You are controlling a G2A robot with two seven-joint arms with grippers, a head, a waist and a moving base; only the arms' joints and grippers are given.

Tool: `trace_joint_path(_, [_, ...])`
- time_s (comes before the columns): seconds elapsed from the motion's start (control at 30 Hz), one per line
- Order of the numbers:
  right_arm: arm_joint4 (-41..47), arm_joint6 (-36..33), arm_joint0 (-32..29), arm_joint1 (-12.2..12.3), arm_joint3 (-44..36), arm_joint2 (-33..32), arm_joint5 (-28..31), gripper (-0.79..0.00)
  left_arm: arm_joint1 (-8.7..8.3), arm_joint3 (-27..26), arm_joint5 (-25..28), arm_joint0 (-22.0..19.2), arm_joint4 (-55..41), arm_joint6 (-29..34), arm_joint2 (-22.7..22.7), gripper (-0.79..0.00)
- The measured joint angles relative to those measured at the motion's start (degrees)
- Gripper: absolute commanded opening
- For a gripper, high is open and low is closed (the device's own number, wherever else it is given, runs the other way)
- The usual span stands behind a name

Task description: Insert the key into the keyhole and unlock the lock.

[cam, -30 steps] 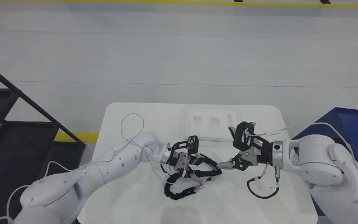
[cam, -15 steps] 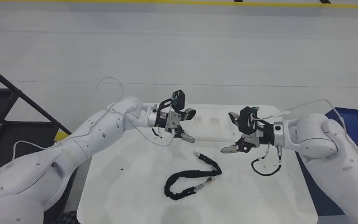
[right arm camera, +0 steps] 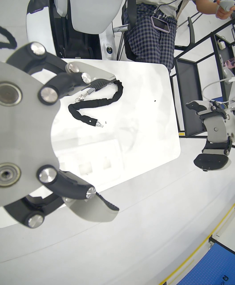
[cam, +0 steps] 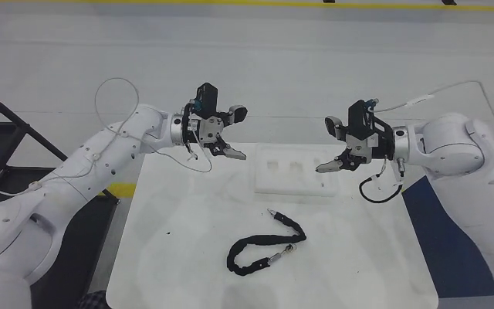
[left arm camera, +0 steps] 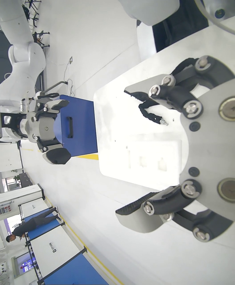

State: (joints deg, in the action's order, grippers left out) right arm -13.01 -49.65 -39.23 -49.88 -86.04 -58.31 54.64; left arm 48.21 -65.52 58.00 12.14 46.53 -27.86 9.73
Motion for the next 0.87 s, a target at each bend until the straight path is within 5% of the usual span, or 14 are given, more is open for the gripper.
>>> trace_joint_path(0.87, [0.25, -0.16, 3.11, -0.19, 2.25, 2.60, -0.17, 0.000, -0.17, 0.16, 0.00, 0.17, 2.43, -1.66, 0.01, 0.000])
